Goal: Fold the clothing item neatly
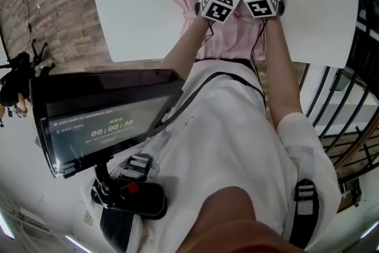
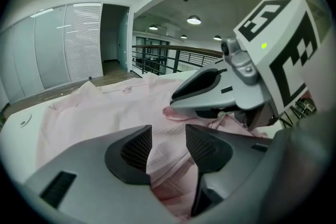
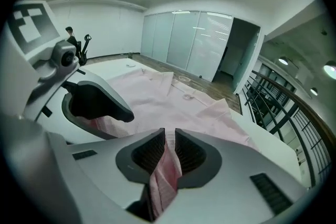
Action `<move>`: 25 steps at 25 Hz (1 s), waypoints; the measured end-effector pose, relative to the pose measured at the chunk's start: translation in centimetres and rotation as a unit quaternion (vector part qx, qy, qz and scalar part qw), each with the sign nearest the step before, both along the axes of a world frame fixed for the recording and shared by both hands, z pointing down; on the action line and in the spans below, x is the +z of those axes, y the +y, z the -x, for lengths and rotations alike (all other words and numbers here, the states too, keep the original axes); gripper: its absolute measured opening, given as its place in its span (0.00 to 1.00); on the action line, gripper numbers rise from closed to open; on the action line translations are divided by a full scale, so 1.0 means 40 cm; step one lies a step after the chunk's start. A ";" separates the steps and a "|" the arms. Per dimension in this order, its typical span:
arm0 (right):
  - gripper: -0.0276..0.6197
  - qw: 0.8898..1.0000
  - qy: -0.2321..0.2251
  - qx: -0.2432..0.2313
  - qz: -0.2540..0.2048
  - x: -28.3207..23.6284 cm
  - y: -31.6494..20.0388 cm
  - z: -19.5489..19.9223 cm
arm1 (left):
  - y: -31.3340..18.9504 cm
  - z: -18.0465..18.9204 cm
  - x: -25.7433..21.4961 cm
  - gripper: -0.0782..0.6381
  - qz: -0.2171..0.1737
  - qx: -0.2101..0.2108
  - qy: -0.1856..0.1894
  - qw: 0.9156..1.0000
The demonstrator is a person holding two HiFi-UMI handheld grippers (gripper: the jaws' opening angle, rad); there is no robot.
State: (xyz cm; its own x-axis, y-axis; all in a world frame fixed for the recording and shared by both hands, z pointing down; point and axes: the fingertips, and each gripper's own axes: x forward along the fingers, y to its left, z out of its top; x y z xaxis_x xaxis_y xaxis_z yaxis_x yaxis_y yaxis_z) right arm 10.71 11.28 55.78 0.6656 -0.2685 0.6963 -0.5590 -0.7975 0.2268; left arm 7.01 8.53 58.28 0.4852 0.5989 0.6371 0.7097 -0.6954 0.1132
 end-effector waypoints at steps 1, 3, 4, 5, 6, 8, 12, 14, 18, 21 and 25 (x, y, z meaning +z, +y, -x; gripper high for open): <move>0.14 1.000 -0.005 -0.001 0.011 0.007 0.004 0.002 | 0.004 0.006 0.001 0.39 0.000 0.001 -0.002 1.000; 0.12 1.000 -0.008 0.002 0.020 0.007 0.016 0.004 | 0.009 0.016 0.003 0.39 -0.001 0.004 -0.005 1.000; 0.08 1.000 -0.004 0.009 0.019 -0.002 0.027 0.003 | 0.009 0.019 0.004 0.39 -0.003 0.005 -0.004 1.000; 0.08 1.000 0.002 0.019 0.015 -0.014 0.040 0.000 | 0.007 0.021 0.003 0.39 -0.003 0.006 -0.004 1.000; 0.08 1.000 0.006 0.029 0.010 -0.025 0.058 -0.003 | 0.006 0.022 0.001 0.39 -0.003 0.006 -0.003 1.000; 0.08 0.999 0.011 0.053 -0.001 -0.038 0.101 -0.010 | 0.005 0.026 -0.006 0.39 -0.001 0.008 -0.002 1.000; 0.08 0.996 0.014 0.086 -0.013 -0.041 0.176 -0.028 | 0.007 0.040 -0.019 0.39 0.002 0.014 0.002 1.000; 0.08 0.995 0.014 0.097 -0.016 -0.040 0.202 -0.035 | 0.009 0.047 -0.023 0.39 0.000 0.021 0.005 1.000; 0.08 0.993 0.007 0.115 -0.014 -0.023 0.258 -0.023 | 0.003 0.060 -0.015 0.39 -0.003 0.025 0.002 1.000; 0.08 0.991 -0.003 0.134 -0.024 -0.014 0.292 -0.002 | -0.008 0.065 -0.006 0.39 -0.007 0.023 -0.003 1.000; 0.08 0.988 0.010 0.141 -0.055 -0.053 0.304 0.018 | -0.022 0.058 -0.001 0.39 -0.011 0.021 -0.002 1.000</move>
State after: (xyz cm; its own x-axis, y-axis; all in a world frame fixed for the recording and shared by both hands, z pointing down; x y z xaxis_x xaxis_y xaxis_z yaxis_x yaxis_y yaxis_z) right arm 10.01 23.45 53.65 0.7382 -0.1442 0.6589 -0.3080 -0.9411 0.1391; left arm 4.70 7.64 58.22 0.4573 0.6046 0.6522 0.7375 -0.6676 0.1017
